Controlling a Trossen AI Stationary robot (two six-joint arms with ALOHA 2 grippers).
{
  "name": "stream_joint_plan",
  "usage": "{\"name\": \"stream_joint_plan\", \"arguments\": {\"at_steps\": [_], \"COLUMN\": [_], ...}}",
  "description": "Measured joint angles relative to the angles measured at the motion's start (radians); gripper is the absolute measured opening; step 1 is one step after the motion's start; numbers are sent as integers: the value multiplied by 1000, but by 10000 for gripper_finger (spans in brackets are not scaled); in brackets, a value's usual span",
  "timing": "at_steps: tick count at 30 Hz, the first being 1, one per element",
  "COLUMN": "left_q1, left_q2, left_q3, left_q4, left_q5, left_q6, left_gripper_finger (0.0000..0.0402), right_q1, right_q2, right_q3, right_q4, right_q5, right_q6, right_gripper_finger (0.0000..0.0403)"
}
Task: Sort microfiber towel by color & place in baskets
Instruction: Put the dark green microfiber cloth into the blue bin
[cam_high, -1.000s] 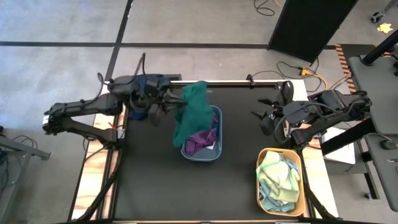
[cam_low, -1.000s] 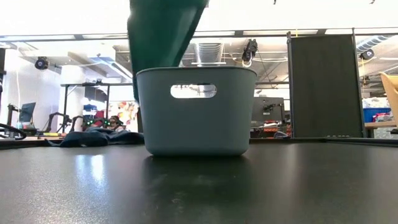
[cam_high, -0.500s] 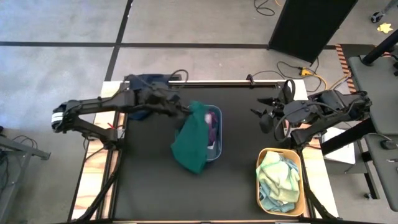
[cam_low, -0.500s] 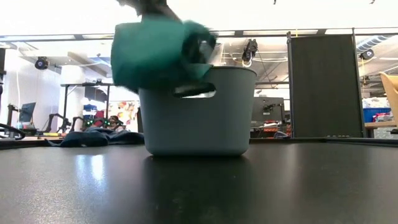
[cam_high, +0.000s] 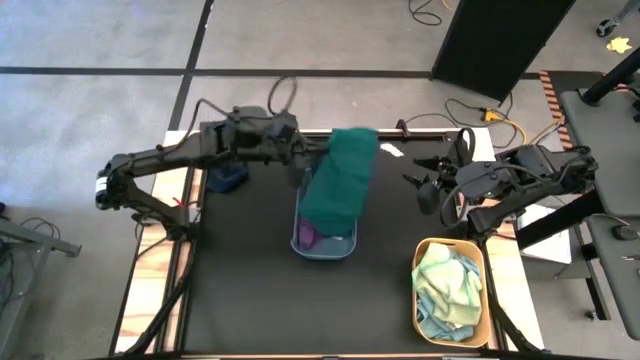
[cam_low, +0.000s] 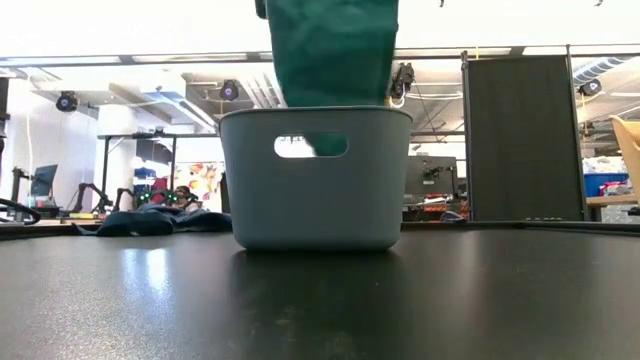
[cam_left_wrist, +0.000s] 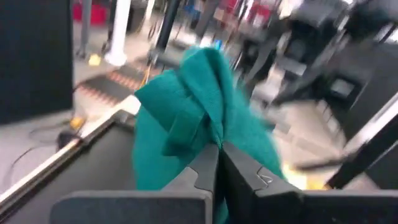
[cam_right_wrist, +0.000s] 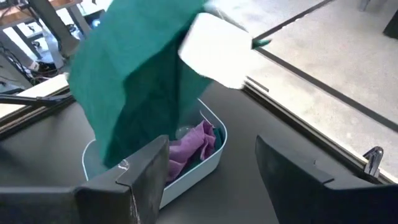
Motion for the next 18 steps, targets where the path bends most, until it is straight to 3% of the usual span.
{"name": "stream_joint_plan", "arguments": {"at_steps": [5,7,10,14,18], "left_q1": [-19,-49,-97,-164,-161], "left_q2": [27,37,62,105,205], "left_q3": [77,63,0,-89,-132], "left_q4": [-327,-437,-541,-375,-207], "left_q5": [-17,-55,-21,44,58], "left_q6": [30,8,-65,-177,-330], "left_gripper_finger": [0,0,0,0,0], "right_q1": [1,1,1,1,1], "right_q2": [0,0,0,0,0], "right_q3": [0,-1,-2,-2,-2], "right_q4": [-1,-5,-4,-4,-2], "right_q5": [-4,-8,-10,-9,-6], "right_q6": [31,35,36,34,34], "right_gripper_finger": [227,225,225,230,235]}}
